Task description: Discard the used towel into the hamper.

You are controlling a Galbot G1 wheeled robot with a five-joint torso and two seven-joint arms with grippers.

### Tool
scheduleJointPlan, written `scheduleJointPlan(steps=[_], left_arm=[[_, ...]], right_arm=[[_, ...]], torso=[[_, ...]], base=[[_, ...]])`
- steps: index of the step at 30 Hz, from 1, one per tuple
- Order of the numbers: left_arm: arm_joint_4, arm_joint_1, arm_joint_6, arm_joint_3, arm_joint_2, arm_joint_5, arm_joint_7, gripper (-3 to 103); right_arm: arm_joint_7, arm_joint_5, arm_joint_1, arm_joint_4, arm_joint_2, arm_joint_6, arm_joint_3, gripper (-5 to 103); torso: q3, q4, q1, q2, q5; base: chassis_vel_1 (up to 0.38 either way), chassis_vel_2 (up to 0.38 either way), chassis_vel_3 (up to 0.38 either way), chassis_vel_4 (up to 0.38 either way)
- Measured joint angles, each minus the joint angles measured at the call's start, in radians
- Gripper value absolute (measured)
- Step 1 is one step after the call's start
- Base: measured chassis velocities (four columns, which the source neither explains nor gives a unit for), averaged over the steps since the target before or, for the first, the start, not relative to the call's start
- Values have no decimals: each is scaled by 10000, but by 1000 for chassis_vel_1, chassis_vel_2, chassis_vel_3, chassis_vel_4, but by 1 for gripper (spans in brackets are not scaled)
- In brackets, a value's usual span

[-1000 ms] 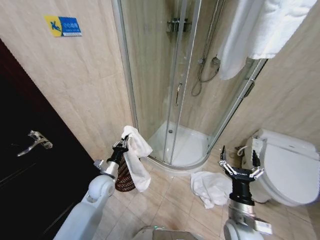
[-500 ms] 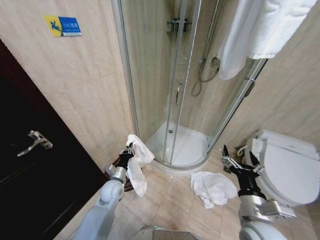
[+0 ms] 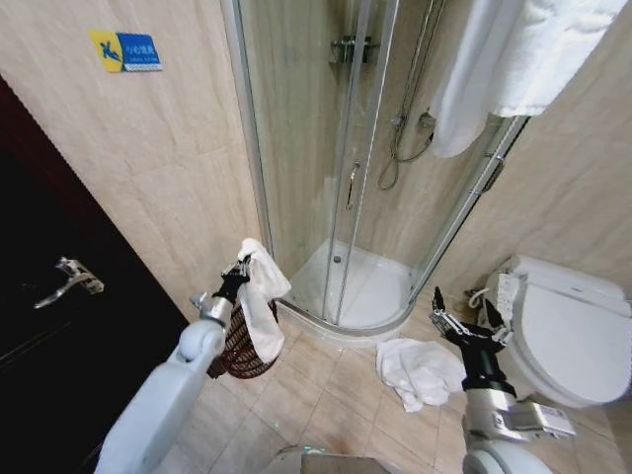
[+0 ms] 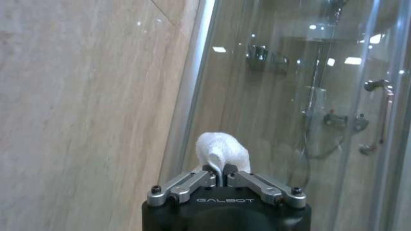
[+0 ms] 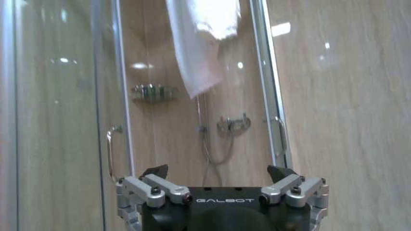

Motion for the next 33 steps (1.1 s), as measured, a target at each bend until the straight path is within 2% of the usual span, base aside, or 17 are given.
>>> scheduleJointPlan(steps=[8,11,13,19,27,33], left_arm=[[1277,-1242,-31,800,-66,-151,-140,4],[2318,-1974,-212,1346,-407,-94,-169,4],[2520,-2106,-249,1437,-476,-75,-171,4],[4139,-3108,-652,2151,-881,108,-77,4],[5480,-3814,-1138,2367,-911,233,104,4],[5946,-3942,-1359,2326,-889,292,173,4]], right_arm=[[-150,-274,66,-12,203,388,-87,100],[-37,-486,66,-16,224,554,-230,100],[-38,-546,60,-17,224,597,-261,100],[-354,-823,20,-162,226,959,-358,100],[-369,-826,14,-259,240,1042,-291,100],[-369,-833,13,-297,238,1059,-279,100]], torso=[[0,1,0,0,4],[0,1,0,0,2],[0,1,0,-1,0],[0,1,0,-1,4],[0,1,0,-1,2],[0,2,-1,-1,1]], base=[[0,0,0,0],[0,0,0,0],[0,0,0,0],[0,0,0,0],[0,0,0,0],[0,0,0,0]])
